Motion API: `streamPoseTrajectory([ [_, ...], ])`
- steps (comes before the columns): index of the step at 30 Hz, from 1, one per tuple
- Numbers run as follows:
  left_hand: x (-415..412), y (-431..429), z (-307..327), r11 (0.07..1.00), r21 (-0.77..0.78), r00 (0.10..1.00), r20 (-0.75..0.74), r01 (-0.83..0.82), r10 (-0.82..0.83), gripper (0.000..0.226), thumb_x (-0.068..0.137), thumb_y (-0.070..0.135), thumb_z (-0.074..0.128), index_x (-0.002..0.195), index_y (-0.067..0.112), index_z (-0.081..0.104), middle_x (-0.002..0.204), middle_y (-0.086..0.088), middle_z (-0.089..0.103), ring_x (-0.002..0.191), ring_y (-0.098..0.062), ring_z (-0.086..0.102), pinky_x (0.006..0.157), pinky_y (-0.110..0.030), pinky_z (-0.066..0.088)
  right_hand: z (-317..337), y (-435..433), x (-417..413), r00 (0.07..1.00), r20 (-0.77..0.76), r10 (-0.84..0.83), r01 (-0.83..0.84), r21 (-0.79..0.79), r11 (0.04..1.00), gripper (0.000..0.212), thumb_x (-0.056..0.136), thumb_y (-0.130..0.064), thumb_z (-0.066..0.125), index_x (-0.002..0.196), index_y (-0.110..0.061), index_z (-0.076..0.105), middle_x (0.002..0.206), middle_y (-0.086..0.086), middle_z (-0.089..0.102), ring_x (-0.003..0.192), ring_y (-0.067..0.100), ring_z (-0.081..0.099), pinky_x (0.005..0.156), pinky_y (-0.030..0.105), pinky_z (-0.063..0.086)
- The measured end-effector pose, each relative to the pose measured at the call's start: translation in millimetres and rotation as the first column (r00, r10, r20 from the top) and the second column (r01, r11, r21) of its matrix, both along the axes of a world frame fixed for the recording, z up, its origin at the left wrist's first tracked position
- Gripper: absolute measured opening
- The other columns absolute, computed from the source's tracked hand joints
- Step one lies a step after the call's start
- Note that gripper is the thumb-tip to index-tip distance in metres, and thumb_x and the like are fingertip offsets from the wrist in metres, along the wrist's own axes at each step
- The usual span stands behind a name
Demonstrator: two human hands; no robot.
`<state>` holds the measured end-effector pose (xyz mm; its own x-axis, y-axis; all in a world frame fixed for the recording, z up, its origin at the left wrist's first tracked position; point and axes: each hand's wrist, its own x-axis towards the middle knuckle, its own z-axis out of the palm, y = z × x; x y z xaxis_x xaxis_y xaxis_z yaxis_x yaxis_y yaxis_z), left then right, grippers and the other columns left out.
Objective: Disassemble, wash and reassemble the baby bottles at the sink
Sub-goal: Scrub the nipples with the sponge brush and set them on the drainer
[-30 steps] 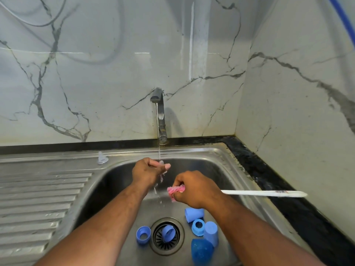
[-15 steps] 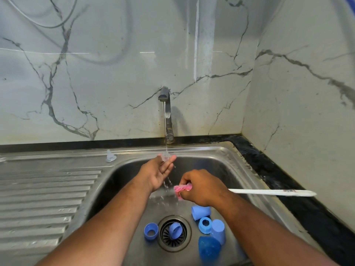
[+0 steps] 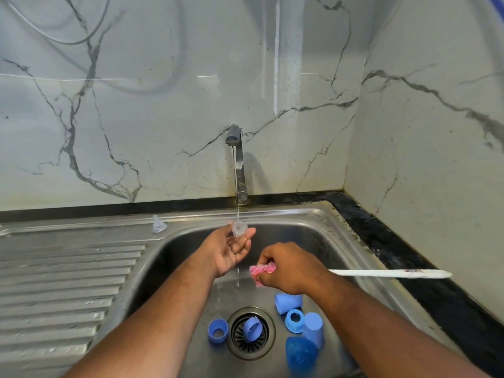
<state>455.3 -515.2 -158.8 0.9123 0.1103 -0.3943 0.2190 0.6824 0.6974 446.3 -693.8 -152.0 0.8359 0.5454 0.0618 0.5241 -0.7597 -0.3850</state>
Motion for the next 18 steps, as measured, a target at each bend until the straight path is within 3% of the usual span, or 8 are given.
streamPoseTrajectory([
  [6,4.4,5.0,-5.2,1.0,0.0,0.998,0.063,0.0,0.0,0.029,0.096,0.013,0.065,0.121,-0.001,0.06,0.103,-0.02,0.074,0.095,-0.024,0.073,0.074,-0.033,0.064,-0.2,-0.2,0.6,1.0,-0.014,0.006,-0.006,0.002,1.0,0.018,0.084,-0.044,0.074,0.097,-0.031,0.071,0.09,-0.014,0.068,0.083,0.007,0.062,0.064,0.027,0.043],
  [10,8.9,3.8,-12.4,0.968,0.246,0.986,0.166,-0.042,0.001,0.033,0.094,-0.001,0.063,0.128,-0.001,0.063,0.111,-0.012,0.071,0.1,-0.019,0.068,0.087,-0.027,0.058,-0.7,-0.1,0.9,1.0,-0.013,0.001,-0.001,-0.001,1.0,0.018,0.084,-0.044,0.073,0.095,-0.031,0.07,0.088,-0.014,0.067,0.081,0.007,0.062,0.063,0.027,0.042],
  [14,8.9,5.0,-18.5,0.831,0.543,0.974,0.228,-0.121,-0.008,0.023,0.098,0.008,0.063,0.119,0.004,0.071,0.108,-0.01,0.076,0.098,-0.02,0.069,0.086,-0.029,0.055,-0.4,-0.4,0.7,1.0,-0.016,-0.001,0.001,0.002,1.0,0.019,0.084,-0.044,0.073,0.096,-0.03,0.071,0.089,-0.013,0.068,0.082,0.008,0.062,0.064,0.027,0.043],
  [18,6.5,2.2,-15.3,0.648,0.718,0.96,0.27,-0.253,0.075,0.021,0.084,0.024,0.081,0.094,0.006,0.077,0.083,-0.009,0.078,0.074,-0.017,0.068,0.068,-0.028,0.057,0.7,-0.2,-0.7,1.0,-0.006,0.0,0.0,0.005,1.0,0.018,0.084,-0.045,0.073,0.095,-0.031,0.07,0.087,-0.015,0.066,0.082,0.007,0.061,0.065,0.027,0.043],
])
